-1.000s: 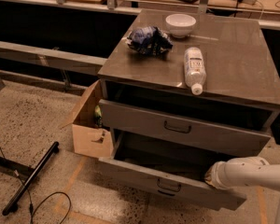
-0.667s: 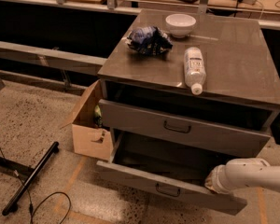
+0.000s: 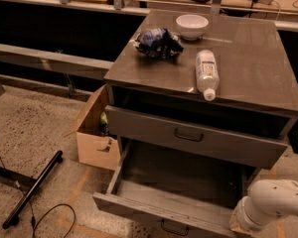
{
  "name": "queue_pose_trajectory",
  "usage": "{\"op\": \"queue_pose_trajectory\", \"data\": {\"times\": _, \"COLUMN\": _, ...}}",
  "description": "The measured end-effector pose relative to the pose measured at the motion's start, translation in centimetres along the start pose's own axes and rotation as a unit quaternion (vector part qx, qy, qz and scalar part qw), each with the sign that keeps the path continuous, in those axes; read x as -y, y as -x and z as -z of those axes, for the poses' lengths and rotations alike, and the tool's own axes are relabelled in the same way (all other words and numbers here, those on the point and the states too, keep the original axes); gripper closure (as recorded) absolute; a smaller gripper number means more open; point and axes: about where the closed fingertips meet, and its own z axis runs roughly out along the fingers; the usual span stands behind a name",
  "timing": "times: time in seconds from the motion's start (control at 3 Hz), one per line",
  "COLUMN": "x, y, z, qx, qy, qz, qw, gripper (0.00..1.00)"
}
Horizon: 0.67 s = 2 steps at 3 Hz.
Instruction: Open middle drawer
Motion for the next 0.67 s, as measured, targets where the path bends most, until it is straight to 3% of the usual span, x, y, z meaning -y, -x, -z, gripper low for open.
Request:
{"op": "queue_pose_trajectory", "data": {"times": 0.33, "x": -4.3, "y": -1.6, "z": 2.9, "qx": -0.027, "qy": 0.036, "qz": -0.012, "qw": 0.9989, "gripper": 1.00}}
{"op": "queue_pose_trajectory", "data": {"times": 0.67, "x": -5.2, "y": -1.3, "z": 4.6, "qx": -0.029, "qy": 0.033, "qz": -0.010, "qw": 0.9990, "gripper": 1.00}}
